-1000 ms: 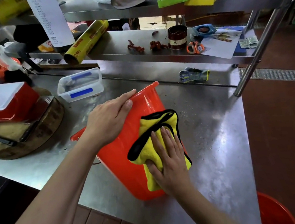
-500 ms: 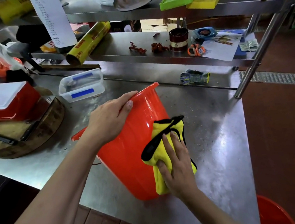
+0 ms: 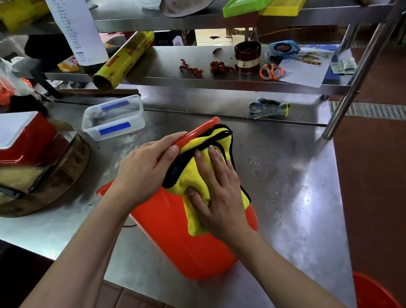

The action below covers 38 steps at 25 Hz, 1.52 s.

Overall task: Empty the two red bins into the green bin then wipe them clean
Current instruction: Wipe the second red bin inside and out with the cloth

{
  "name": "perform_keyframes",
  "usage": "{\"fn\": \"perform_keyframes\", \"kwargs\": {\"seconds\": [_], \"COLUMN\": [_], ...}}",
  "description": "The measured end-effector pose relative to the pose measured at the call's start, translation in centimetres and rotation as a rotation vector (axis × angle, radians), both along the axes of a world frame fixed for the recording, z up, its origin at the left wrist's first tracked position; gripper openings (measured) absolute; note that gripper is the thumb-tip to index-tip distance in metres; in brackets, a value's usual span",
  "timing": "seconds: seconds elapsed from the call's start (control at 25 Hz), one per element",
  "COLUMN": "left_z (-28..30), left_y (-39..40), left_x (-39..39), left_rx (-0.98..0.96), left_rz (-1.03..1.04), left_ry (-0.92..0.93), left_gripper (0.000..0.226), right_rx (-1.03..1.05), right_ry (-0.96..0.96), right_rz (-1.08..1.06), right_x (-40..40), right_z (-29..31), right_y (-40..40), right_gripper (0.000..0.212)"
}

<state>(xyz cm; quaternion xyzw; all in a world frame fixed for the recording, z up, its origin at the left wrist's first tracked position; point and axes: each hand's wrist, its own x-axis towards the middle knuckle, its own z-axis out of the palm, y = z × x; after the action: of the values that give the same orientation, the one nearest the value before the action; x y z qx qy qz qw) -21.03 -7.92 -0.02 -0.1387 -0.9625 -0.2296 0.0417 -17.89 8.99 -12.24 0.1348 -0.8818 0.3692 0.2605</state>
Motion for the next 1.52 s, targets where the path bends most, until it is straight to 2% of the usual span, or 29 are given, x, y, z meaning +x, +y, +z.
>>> {"fn": "perform_keyframes", "kwargs": {"seconds": [0.28, 0.48, 0.68, 0.8, 0.88, 1.04, 1.16, 1.36, 1.52], "left_z": [0.0, -0.1, 0.2, 0.4, 0.2, 0.0, 0.0, 0.1, -0.3], "left_y": [-2.5, -3.3, -2.2, -1.1, -0.8, -0.6, -1.0, -2.2, -1.5], "left_x": [-0.8, -1.4, -2.5, -2.8, -2.4, -1.8, -1.6, -1.1, -0.4], "left_rx": [0.091, 0.005, -0.037, -0.111, -0.175, -0.248, -0.226, -0.157, -0.072], "left_rz": [0.003, -0.042, 0.14, 0.249, 0.208, 0.173, 0.152, 0.042, -0.075], "left_ry": [-0.063, 0.021, 0.105, 0.131, 0.121, 0.073, 0.11, 0.055, 0.008], "left_gripper": [0.044, 0.044, 0.019, 0.038, 0.047, 0.044, 0.046, 0.048, 0.053], "right_rx": [0.04, -0.008, -0.004, 0.002, 0.009, 0.011, -0.019, -0.157, -0.249], "right_ry": [-0.078, -0.125, -0.168, -0.162, -0.159, -0.155, -0.124, -0.1, -0.053], "right_rz": [0.032, 0.022, 0.044, 0.076, 0.084, 0.057, 0.048, 0.064, -0.019], "right_x": [3.1, 6.2, 6.6, 6.8, 7.0, 7.0, 7.3, 7.8, 7.5], "right_z": [-4.1, -7.6, -7.6, -7.4, -7.3, -7.3, -7.3, -6.8, -5.6], "right_y": [1.7, 3.3, 3.1, 2.8, 2.7, 2.4, 2.1, 1.4, 2.2], "right_gripper": [0.067, 0.066, 0.068, 0.073, 0.074, 0.069, 0.061, 0.053, 0.052]}}
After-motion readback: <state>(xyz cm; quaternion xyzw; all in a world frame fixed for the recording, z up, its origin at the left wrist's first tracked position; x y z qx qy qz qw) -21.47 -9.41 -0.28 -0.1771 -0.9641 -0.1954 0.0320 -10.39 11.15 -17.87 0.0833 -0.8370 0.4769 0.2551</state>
